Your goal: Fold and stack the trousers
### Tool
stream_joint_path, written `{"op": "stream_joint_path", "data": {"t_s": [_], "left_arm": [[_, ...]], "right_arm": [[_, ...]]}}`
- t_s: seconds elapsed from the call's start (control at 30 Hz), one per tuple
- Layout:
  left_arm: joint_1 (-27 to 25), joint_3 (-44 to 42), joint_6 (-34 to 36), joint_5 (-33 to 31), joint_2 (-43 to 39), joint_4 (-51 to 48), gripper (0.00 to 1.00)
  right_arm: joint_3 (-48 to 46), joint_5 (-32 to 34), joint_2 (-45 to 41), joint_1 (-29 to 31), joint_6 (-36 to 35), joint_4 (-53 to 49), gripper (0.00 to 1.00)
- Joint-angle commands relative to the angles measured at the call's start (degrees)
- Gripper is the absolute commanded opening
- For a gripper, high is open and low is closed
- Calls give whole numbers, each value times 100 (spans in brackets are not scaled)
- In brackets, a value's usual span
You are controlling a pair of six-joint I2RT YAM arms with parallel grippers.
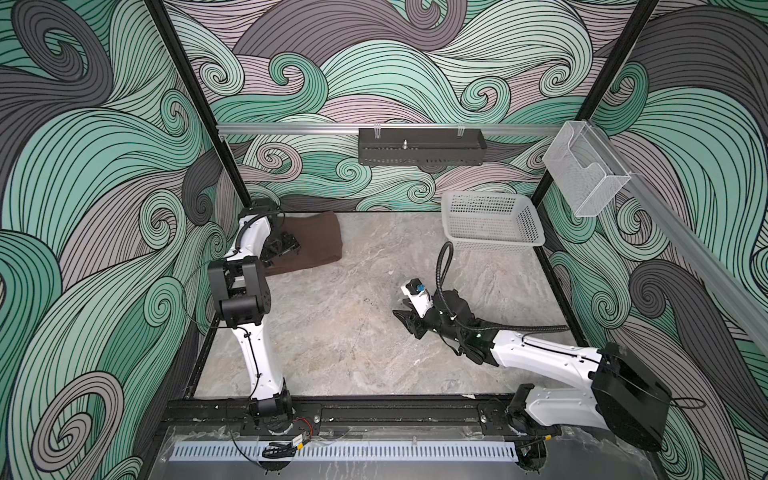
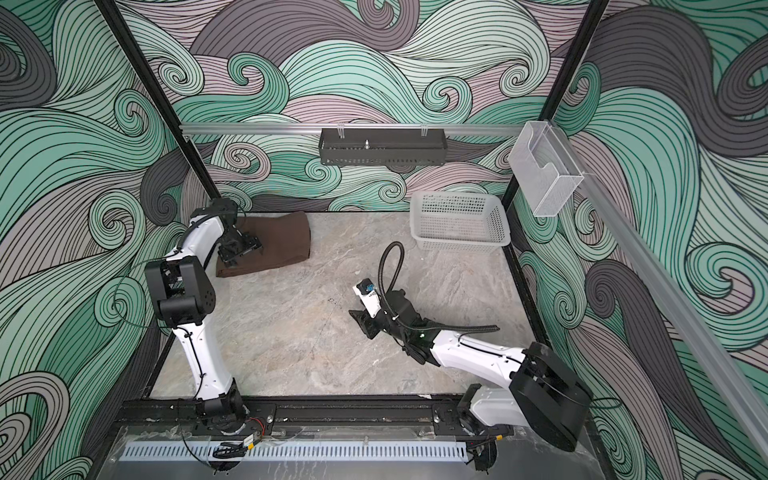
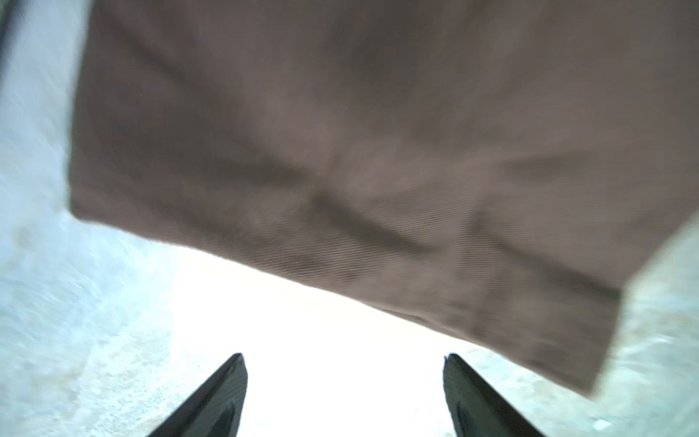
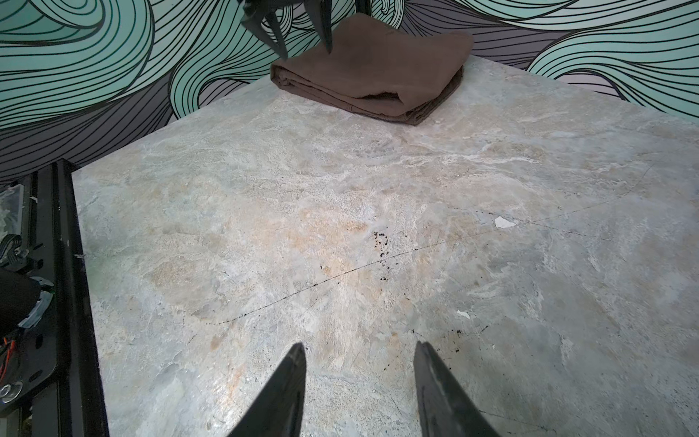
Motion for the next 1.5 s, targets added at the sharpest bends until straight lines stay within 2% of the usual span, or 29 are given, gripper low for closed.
{"op": "stream_joint_path", "data": {"t_s": [0.0,0.1,0.3,0.53,0.77,0.9,1.0,1.1,1.27,1.47], "left_arm": [[132,-197,-301,213,36,208,84],[210,-335,-309,207,156,354,84],[232,40,-320,234,743,377,84],[323,816,-277,-47,1310,238,86],[440,2059,-115,-146,1760,-290,88],[442,2289,-69,-101,1744,-426,89],[434,2122,-57,60,1416,-430,90],[385,1522,-70,202,677,-143,91],[328,-191,49,462,-1166,764,92],[338,-1657,588,169,-3055,1293,92]], "right_arm": [[-47,-48,-70,36,65,53,47],[-65,-61,14,36,65,106,47],[-31,-94,235,37,30,216,47],[38,-97,358,38,-108,177,47],[69,-38,312,28,-258,10,48],[85,21,323,21,-287,9,48],[104,91,251,28,-304,-47,48],[120,282,86,28,-346,-162,49],[51,720,-223,-4,-482,-343,49],[-101,1244,-851,-333,-471,-699,50]]}}
